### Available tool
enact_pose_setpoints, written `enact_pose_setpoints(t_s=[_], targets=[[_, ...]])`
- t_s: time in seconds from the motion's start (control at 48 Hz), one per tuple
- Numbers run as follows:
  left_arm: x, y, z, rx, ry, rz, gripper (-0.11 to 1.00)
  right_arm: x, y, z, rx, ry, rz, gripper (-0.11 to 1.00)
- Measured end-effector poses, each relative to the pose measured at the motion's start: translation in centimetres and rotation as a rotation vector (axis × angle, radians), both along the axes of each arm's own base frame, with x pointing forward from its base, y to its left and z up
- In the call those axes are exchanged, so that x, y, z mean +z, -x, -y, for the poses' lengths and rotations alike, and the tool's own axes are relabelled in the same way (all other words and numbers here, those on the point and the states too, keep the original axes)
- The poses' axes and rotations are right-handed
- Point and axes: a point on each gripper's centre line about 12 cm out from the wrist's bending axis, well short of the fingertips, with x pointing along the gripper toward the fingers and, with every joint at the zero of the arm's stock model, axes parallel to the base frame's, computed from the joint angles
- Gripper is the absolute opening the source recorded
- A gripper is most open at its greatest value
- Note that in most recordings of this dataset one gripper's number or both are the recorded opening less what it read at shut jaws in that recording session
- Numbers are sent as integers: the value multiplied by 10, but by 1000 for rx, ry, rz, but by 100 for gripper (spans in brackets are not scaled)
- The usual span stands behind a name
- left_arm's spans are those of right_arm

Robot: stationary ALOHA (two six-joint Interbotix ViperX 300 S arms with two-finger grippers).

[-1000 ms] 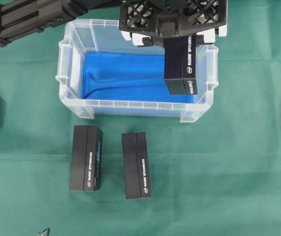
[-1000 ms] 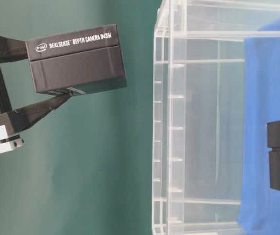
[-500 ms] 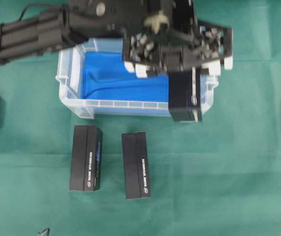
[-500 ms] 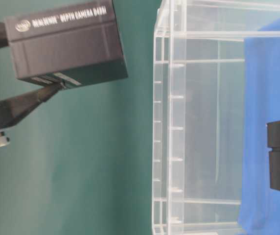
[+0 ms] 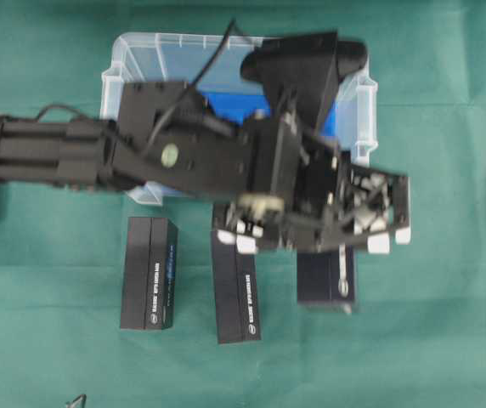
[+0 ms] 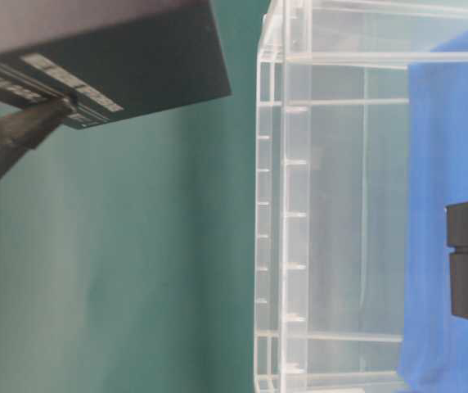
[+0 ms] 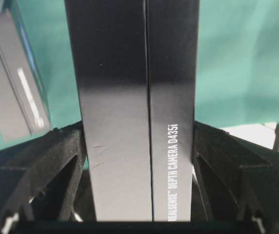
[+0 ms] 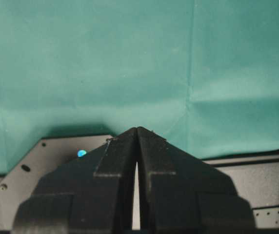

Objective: Take the box out of the case with the left arm.
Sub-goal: 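Carry the box to the front right of the other boxes and lower it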

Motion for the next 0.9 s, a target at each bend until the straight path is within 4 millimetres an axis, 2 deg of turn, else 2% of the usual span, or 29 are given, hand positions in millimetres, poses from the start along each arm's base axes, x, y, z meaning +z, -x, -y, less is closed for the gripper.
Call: enact_pose_setpoints(t_s=[0.292, 0.625, 0.896], targets=[[-2, 5, 35, 3, 26, -1, 63, 0, 0, 0, 0, 0, 2, 1], [-2, 5, 33, 10, 18, -1, 63, 0, 0, 0, 0, 0, 2, 1], [-26, 3, 32, 16, -1, -62, 63, 0, 0, 0, 1, 0, 3, 1]])
